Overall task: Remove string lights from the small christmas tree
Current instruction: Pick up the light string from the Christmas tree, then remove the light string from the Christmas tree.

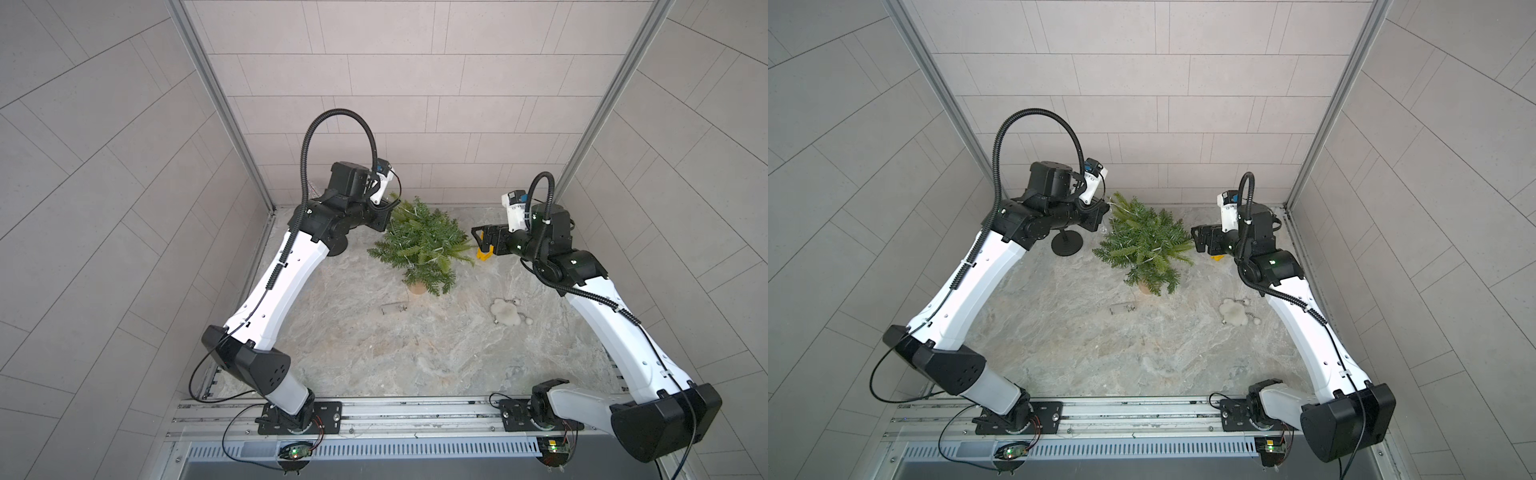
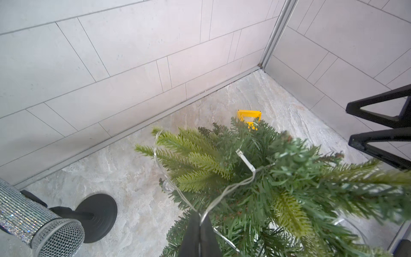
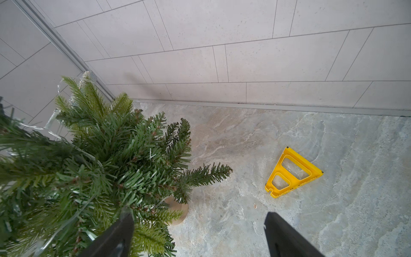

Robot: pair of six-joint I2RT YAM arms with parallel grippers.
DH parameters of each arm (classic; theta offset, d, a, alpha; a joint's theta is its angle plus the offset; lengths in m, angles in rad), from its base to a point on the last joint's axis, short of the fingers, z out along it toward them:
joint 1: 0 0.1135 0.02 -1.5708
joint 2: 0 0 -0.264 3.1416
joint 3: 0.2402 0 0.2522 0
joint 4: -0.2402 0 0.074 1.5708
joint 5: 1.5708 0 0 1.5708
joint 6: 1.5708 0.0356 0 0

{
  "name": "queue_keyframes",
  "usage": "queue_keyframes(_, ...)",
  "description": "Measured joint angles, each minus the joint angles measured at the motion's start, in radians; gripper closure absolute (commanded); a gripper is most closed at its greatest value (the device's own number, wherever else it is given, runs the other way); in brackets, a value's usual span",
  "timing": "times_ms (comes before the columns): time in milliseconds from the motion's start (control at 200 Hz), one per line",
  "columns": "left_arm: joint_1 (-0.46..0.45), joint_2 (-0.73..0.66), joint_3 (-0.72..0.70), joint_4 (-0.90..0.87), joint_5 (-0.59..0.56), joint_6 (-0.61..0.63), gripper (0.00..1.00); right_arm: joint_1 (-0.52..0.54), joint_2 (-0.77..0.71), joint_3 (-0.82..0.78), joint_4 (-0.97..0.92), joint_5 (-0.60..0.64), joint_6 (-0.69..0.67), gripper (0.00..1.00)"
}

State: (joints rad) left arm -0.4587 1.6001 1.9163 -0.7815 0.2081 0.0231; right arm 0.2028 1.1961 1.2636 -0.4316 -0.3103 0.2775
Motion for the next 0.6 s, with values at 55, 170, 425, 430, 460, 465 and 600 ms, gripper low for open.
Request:
queue_keyframes(55,-0.003,0.016,0.025,0.000,-0.003,0.000,1.00,0.000,0.001,0.018,0.000,-0.001,0.000,0.05)
queue_keyframes(170,-0.010,0.059,0.076,-0.005,-0.004,-0.003,1.00,0.000,0.007,0.073,-0.004,-0.003,0.000,0.05)
queue_keyframes(425,-0.042,0.146,0.199,-0.019,-0.005,-0.003,1.00,0.000,0.038,0.175,-0.005,-0.080,-0.029,0.07)
queue_keyframes(430,-0.043,0.147,0.201,-0.019,-0.005,-0.003,1.00,0.000,0.040,0.178,-0.005,-0.087,-0.032,0.07)
queue_keyframes(460,-0.050,0.157,0.220,-0.021,-0.006,-0.001,1.00,0.002,0.052,0.192,-0.006,-0.116,-0.040,0.08)
queue_keyframes(465,-0.050,0.158,0.223,-0.021,-0.006,-0.001,1.00,0.002,0.053,0.193,-0.006,-0.119,-0.042,0.07)
queue_keyframes(600,-0.069,0.197,0.301,-0.020,-0.007,0.006,1.00,0.034,0.122,0.277,-0.017,-0.210,-0.106,0.08)
